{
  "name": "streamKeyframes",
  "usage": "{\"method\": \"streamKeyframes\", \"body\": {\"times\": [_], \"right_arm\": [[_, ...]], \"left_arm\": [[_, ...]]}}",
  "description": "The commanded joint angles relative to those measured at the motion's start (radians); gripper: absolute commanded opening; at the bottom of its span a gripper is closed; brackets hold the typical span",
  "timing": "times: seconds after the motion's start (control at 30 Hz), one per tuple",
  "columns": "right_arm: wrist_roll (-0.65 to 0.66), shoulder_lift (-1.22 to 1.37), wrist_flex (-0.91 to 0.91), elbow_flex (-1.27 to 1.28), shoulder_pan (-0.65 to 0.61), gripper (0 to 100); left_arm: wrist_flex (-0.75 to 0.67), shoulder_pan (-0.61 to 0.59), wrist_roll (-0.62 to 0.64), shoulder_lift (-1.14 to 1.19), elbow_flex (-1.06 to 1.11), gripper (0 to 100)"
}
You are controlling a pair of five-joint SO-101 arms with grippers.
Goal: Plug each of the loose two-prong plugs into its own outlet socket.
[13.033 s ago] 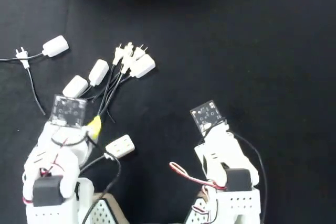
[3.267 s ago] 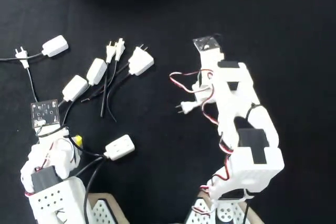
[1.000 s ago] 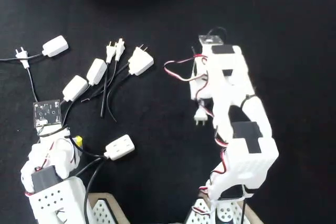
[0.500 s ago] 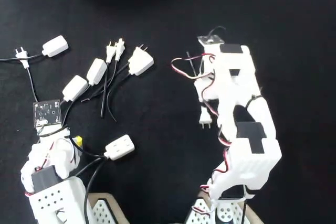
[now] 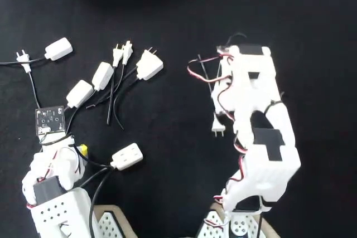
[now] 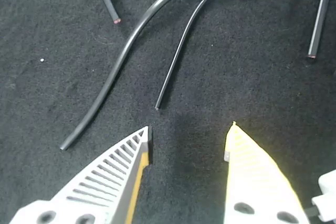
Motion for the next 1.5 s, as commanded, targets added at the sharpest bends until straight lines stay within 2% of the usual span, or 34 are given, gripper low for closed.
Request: {"method": "streamKeyframes", "body": {"times": [0.0,0.27,0.37,0.67,0.8,0.93,1.13,1.47], "right_arm": [[-0.011,0.038,-0.008,-0.001,-0.02,12.1],[-0.021,0.128,-0.043,-0.001,-0.092,12.1],[-0.063,0.145,-0.072,-0.019,-0.095,12.1],[-0.058,0.154,0.153,-0.185,-0.061,12.3],[-0.052,0.154,0.158,-0.211,-0.031,12.3],[-0.017,0.159,0.143,-0.214,-0.031,12.3],[-0.018,0.189,-0.018,-0.205,-0.003,12.3],[-0.018,0.335,-0.009,-0.199,-0.055,12.1]], "left_arm": [[0.0,-0.007,-0.012,0.005,-0.015,23],[0.0,-0.007,-0.012,0.005,-0.015,23],[0.0,-0.007,-0.012,0.005,-0.015,23],[0.0,-0.007,-0.012,0.005,-0.015,23],[0.0,-0.007,-0.012,0.005,-0.015,23],[0.0,-0.007,-0.012,0.005,-0.015,23],[0.0,-0.007,-0.012,0.005,-0.015,23],[0.0,-0.007,-0.012,0.005,-0.016,23]]}}
